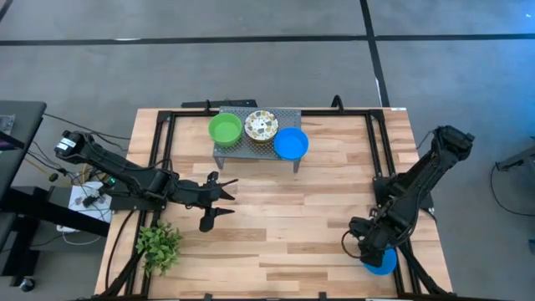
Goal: Pick & Place Mini bowls
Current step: Stack the blue bowl on top of the other blue bowls on the shelf
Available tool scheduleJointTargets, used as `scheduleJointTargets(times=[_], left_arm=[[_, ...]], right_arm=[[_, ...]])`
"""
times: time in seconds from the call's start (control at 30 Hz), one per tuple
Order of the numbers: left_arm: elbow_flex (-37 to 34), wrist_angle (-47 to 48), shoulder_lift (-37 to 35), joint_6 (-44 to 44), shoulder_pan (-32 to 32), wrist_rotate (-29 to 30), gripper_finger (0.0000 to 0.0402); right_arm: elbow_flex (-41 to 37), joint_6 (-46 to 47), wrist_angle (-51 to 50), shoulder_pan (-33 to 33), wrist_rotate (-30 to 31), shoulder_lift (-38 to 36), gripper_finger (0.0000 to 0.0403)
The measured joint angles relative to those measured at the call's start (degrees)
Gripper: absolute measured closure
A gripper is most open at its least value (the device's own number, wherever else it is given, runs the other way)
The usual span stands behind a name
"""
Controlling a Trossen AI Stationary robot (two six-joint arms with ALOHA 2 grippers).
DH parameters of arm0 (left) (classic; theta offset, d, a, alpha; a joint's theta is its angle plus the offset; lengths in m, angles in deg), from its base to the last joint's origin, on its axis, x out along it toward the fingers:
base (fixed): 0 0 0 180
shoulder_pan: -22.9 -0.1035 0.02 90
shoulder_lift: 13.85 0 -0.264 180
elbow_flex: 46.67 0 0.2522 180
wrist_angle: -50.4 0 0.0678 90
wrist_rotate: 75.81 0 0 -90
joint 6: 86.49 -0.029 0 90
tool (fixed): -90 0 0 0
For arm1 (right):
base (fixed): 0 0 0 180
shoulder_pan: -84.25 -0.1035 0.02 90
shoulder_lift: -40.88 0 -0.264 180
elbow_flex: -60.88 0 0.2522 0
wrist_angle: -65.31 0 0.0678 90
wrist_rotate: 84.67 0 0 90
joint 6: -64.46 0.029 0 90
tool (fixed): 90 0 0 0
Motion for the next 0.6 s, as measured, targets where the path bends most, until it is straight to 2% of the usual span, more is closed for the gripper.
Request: scheduleJointTargets(times=[0.1, 0.3, 0.6], left_arm=[[0.0, 0.0, 0.0, 0.0, 0.0, 0.0, 0.0211], [0.0, -0.2, 0.0, -0.1, 0.0, 0.0, 0.0215], [0.0, -0.3, 0.0, -0.1, 0.0, 0.0, 0.0216]], right_arm=[[0.0, -0.7, -0.3, -0.6, 0.0, 1.2, 0.0319], [0.0, -8.6, -0.6, -1.5, -0.3, 4.0, 0.0319], [0.0, -9.2, -1.7, -1.5, -0.8, 6.4, 0.0319]])
